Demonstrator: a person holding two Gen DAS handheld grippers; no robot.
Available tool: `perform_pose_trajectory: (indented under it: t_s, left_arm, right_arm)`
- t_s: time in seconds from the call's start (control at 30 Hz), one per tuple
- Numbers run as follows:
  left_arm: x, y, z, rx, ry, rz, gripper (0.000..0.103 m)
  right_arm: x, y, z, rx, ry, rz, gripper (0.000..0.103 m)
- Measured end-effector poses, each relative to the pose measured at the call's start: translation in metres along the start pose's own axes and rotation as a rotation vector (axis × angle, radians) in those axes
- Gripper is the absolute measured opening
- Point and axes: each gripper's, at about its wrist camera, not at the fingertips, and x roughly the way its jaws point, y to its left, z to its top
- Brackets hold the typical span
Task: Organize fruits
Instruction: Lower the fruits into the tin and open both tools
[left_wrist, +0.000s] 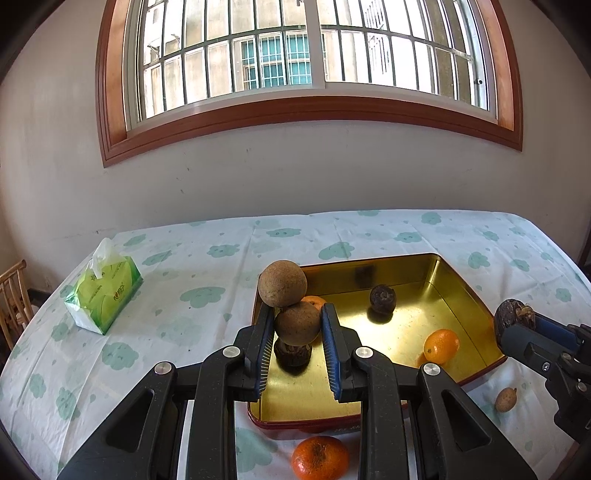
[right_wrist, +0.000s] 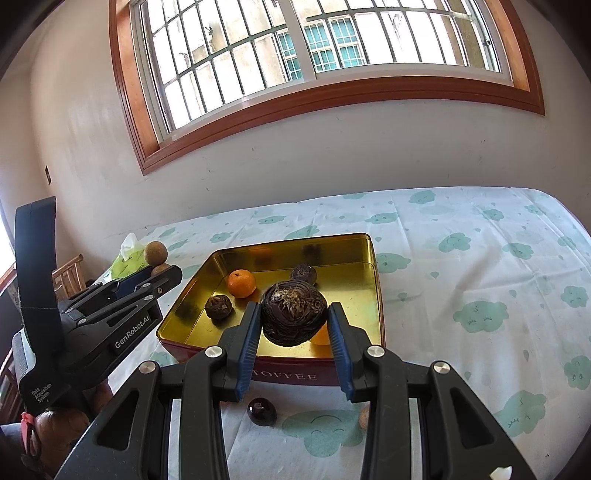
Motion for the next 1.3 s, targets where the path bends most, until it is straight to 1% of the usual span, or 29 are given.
perform_pose_trajectory:
  t_s: [1.3]
  left_arm:
    - [0.043,0.003,0.003,-0.014,0.032,0.007,0.026]
  right_arm:
    - [0.042,-0.011,0.003,0.019,0.03,0.013,0.034]
